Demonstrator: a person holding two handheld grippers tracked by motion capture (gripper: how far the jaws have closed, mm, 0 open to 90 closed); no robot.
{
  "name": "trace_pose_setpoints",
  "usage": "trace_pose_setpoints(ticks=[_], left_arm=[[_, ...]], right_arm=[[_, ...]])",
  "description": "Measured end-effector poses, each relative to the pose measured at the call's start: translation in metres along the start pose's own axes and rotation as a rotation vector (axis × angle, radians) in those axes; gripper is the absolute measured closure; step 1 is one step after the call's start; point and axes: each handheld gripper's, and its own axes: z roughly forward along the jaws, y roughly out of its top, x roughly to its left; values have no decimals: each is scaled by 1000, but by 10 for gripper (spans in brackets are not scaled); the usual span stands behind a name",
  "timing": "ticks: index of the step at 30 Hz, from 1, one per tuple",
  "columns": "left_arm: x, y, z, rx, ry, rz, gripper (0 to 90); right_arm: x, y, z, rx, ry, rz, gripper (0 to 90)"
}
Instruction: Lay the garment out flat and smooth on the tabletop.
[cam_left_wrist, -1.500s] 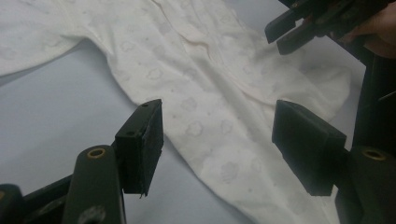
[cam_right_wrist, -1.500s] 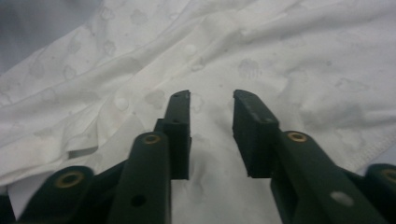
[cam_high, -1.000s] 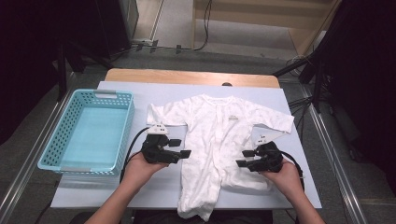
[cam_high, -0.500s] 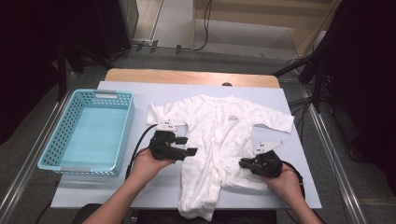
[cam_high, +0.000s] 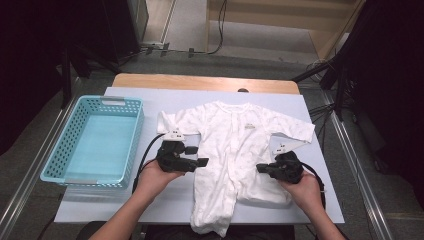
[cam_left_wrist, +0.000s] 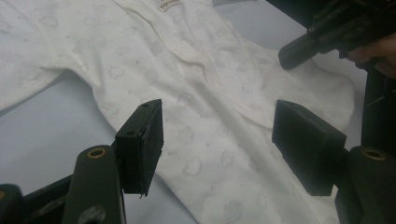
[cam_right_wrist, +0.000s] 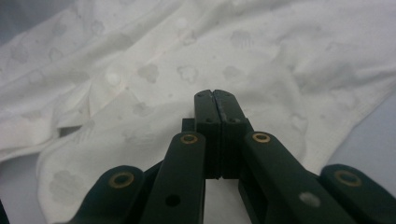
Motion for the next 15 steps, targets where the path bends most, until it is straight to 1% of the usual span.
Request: trace_pose_setpoints(ticks=[2, 5, 10, 11, 13, 15], left_arm=[[0, -2, -2, 0, 3, 1, 342], [0, -5, -5, -5, 13, -6, 342], [1, -10, -12, -11, 27, -19, 342], [0, -12, -13, -12, 31, -23, 342], [0, -14, -16, -12, 40, -24, 342], [0, -17, -19, -14, 45, -32, 342]], right_arm=[[-1, 4, -3, -26, 4, -2, 871], [-2, 9, -5, -49, 18, -5, 871], [-2, 18, -3, -60, 20, -13, 872], [-2, 20, -2, -60, 18, -9, 873], [-3, 24, 0, -55, 16, -22, 874], [-3, 27, 2, -50, 17, -23, 875]])
